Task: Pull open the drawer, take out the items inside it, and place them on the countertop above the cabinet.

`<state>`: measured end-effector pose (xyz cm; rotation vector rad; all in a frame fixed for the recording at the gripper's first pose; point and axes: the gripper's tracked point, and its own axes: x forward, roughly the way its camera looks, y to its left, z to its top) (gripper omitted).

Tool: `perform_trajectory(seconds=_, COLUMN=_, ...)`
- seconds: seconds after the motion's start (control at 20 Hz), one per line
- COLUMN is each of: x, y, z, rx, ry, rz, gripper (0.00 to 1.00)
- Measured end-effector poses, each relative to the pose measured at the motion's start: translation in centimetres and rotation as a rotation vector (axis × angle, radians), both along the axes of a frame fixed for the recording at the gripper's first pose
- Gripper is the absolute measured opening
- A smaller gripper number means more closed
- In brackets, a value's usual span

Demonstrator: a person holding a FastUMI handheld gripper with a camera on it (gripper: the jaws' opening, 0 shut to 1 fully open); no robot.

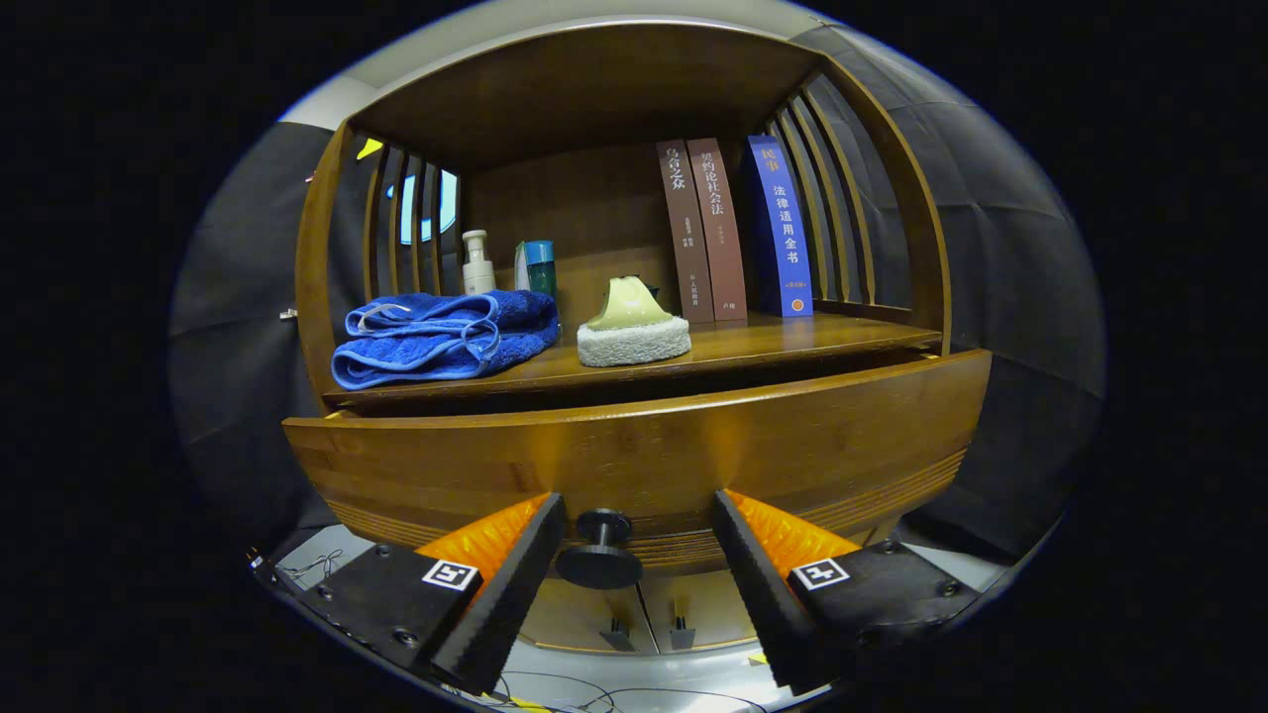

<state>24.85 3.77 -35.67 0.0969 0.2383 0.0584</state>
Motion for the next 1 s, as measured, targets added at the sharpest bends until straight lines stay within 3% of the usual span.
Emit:
perform_trajectory(seconds=0.4, x=3.3, y=0.0, z=-0.4, rx=0.012, ry=0.012, rz=-0.002, gripper=0.99)
perform_trajectory(seconds=0.75, x=3.0, y=0.5, z=-0.3, rx=-0.025, ry=0.022, rz=0.006, gripper=1.0)
perform_trajectory(seconds=1.0, x=-0.6, y=0.4, z=6.5, rx=-0.079, ry=-0.058, rz=0.03, gripper=1.0)
